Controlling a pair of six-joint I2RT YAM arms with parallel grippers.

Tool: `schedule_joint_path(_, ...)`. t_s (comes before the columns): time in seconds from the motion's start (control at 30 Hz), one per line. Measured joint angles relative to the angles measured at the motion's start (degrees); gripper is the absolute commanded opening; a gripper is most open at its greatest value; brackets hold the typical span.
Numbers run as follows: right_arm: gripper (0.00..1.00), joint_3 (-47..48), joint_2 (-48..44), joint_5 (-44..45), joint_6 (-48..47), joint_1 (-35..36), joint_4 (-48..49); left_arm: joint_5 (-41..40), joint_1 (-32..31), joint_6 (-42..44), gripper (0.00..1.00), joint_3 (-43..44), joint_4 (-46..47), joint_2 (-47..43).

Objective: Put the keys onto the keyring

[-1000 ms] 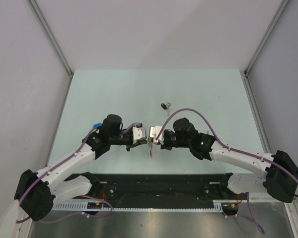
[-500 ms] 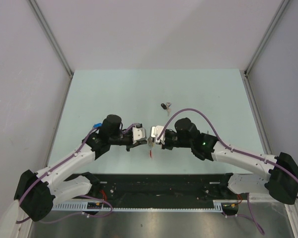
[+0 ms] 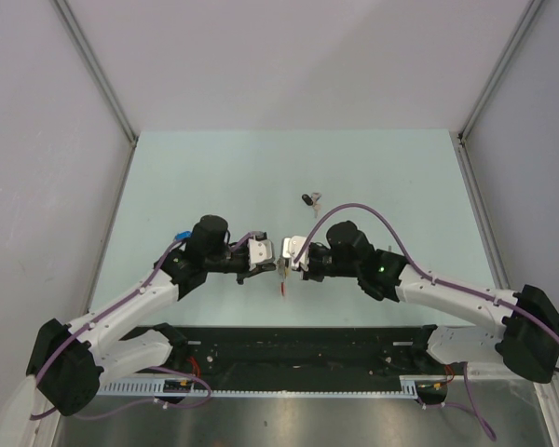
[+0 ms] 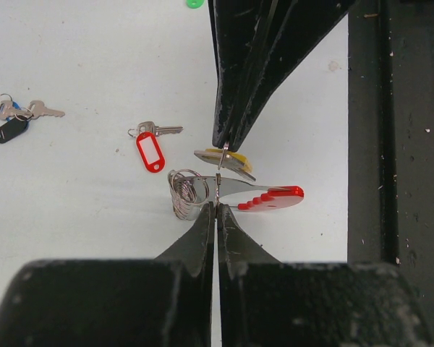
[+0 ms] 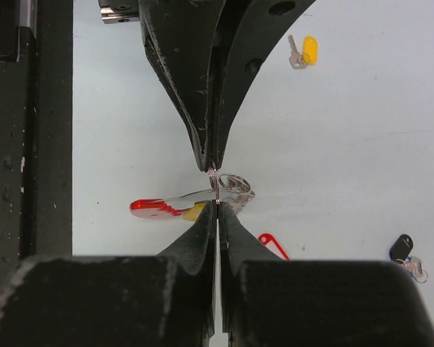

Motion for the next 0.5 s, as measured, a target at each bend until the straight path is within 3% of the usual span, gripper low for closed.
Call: schedule_joint_path(0.5,0.0,0.2,1.7,-0.6,0.0,0.0,-0.1,0.2,0.0,0.0,0.0,0.0,0.0,0.0)
